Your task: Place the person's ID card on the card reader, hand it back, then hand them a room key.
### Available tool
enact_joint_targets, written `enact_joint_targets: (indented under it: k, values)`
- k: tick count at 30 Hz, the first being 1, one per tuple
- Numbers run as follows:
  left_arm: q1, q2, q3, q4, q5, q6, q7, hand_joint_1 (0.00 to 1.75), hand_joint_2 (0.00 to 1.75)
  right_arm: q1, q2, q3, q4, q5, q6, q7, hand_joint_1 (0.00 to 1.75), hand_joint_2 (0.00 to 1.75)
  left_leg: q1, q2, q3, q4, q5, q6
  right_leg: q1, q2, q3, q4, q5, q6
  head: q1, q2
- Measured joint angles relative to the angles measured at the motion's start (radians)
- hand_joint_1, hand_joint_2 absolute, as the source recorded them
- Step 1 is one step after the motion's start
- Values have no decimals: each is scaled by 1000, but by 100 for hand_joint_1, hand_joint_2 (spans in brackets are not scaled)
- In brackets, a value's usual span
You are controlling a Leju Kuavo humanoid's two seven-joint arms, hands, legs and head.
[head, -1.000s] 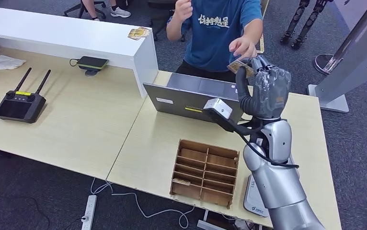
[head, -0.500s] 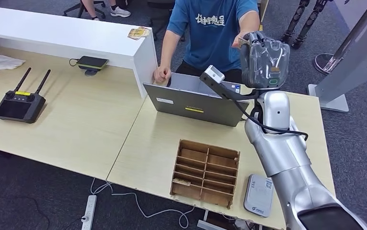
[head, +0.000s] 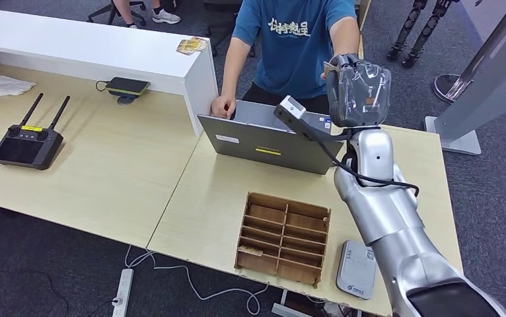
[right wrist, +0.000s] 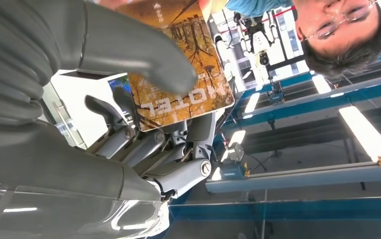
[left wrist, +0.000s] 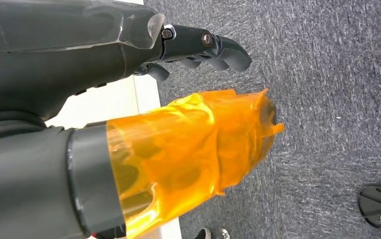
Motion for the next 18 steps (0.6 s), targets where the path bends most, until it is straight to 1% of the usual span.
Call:
enact_joint_targets:
  k: [1, 2, 12, 15, 18]
  values:
    - [0, 0, 0, 0, 0, 0, 0, 0, 0, 0, 1, 0, 2, -4, 0, -2, 4, 175, 0, 0, 0, 0, 0, 0, 0, 0, 0, 0, 0, 0, 0, 0]
    - [0, 0, 0, 1, 0, 0, 0, 0, 0, 0, 2, 0, 5, -6, 0, -3, 0, 175, 0, 0, 0, 0, 0, 0, 0, 0, 0, 0, 0, 0, 0, 0]
    - [-2, 0, 0, 3, 0, 1, 2, 0, 0, 1, 5, 0, 22, -36, 0, -21, 0, 175, 0, 0, 0, 0, 0, 0, 0, 0, 0, 0, 0, 0, 0, 0]
    - [-3, -1, 0, 4, 0, 1, 2, 0, 0, 9, 6, 0, 14, -52, 0, -41, 0, 175, 0, 0, 0, 0, 0, 0, 0, 0, 0, 0, 0, 0, 0, 0]
    - [-2, -2, 0, 4, 3, 1, 2, 0, 0, 36, 7, -1, -19, -76, 0, -80, 0, 175, 0, 0, 0, 0, 0, 0, 0, 0, 0, 0, 0, 0, 0, 0]
